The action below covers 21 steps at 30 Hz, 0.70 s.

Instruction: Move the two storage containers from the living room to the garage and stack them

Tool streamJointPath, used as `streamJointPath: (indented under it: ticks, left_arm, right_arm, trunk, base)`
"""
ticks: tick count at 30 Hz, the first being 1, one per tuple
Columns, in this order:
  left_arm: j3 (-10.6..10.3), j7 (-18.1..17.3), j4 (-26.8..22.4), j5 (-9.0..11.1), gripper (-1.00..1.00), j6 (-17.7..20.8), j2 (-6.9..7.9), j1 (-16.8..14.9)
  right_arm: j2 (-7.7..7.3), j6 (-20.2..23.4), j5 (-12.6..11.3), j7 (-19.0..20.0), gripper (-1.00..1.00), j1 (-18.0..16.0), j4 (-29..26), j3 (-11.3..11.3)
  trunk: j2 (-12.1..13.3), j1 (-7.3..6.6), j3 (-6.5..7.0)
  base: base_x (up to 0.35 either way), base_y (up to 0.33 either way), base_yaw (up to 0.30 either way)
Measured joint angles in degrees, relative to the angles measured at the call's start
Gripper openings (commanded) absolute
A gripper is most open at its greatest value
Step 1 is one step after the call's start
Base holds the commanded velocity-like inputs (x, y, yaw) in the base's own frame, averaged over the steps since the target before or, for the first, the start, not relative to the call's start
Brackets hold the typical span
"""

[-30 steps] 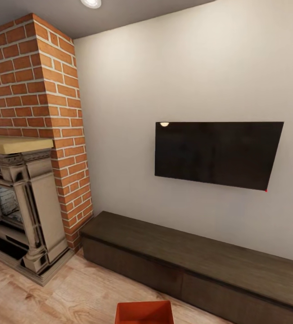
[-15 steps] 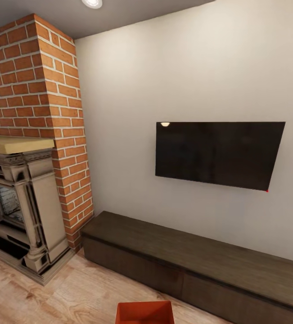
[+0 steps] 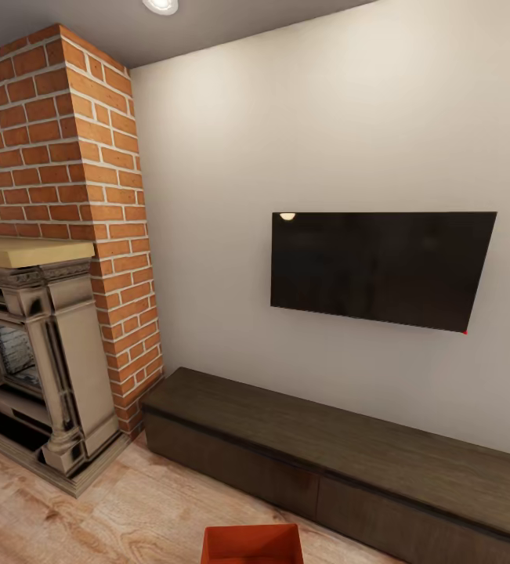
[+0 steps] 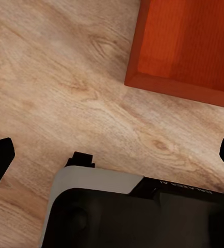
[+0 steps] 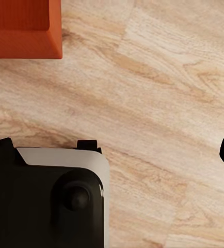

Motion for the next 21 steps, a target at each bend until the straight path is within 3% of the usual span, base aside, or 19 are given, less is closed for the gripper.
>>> streamJointPath:
  ticks: [21]
  left_arm:
    - [-0.2, -0.1, -0.3, -0.6, 1.00, 0.0, 0.48, 0.0]
  right_arm:
    - [-0.16, 0.4, 0.0, -0.6, 1.00, 0.1, 0.0, 0.1]
  trunk:
    - [0.0, 0.00, -1.34]
  base:
    - [0.000, 0.000, 0.000]
